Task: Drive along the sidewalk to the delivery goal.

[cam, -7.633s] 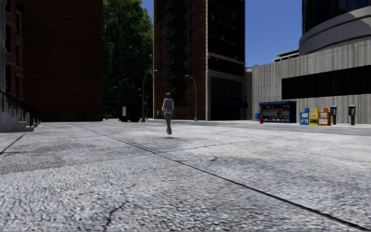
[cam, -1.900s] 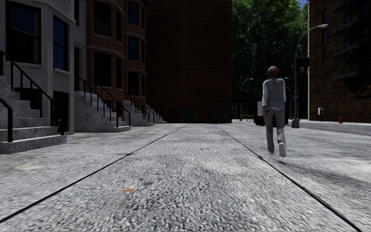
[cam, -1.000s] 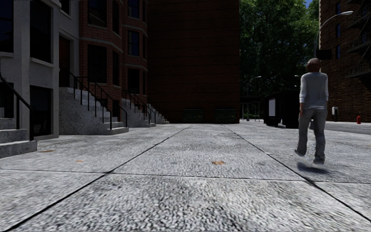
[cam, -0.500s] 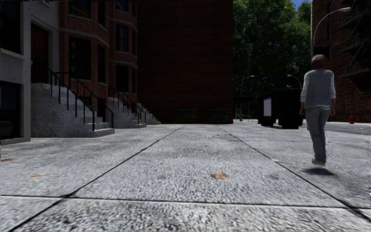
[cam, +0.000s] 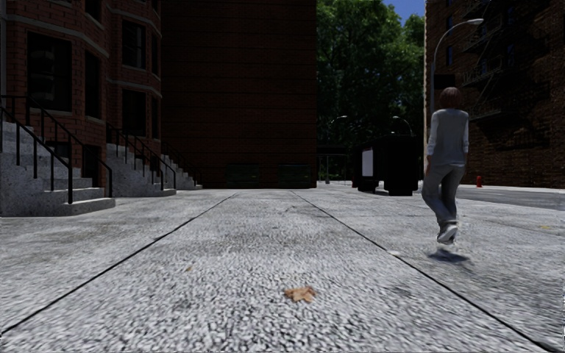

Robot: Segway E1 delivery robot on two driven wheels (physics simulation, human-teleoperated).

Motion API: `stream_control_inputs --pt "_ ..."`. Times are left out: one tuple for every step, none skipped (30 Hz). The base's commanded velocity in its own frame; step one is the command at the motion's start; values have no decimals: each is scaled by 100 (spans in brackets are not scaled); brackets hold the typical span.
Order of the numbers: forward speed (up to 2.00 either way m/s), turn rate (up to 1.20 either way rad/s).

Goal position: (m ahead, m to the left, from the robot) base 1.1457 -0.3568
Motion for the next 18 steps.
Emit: stream_control_inputs --pt "96 -72" --pt "96 -60" --pt "96 -37" --pt "96 -22" --pt "96 -22" --pt "96 -19" --pt "96 -18" --pt "95 -18" --pt "95 -18" --pt "95 -18" --pt "94 -18" --pt "94 -18" --pt "92 -18" --pt "92 -18" --pt "92 -18" --pt "92 -18" --pt "92 -18" --pt "91 -18"
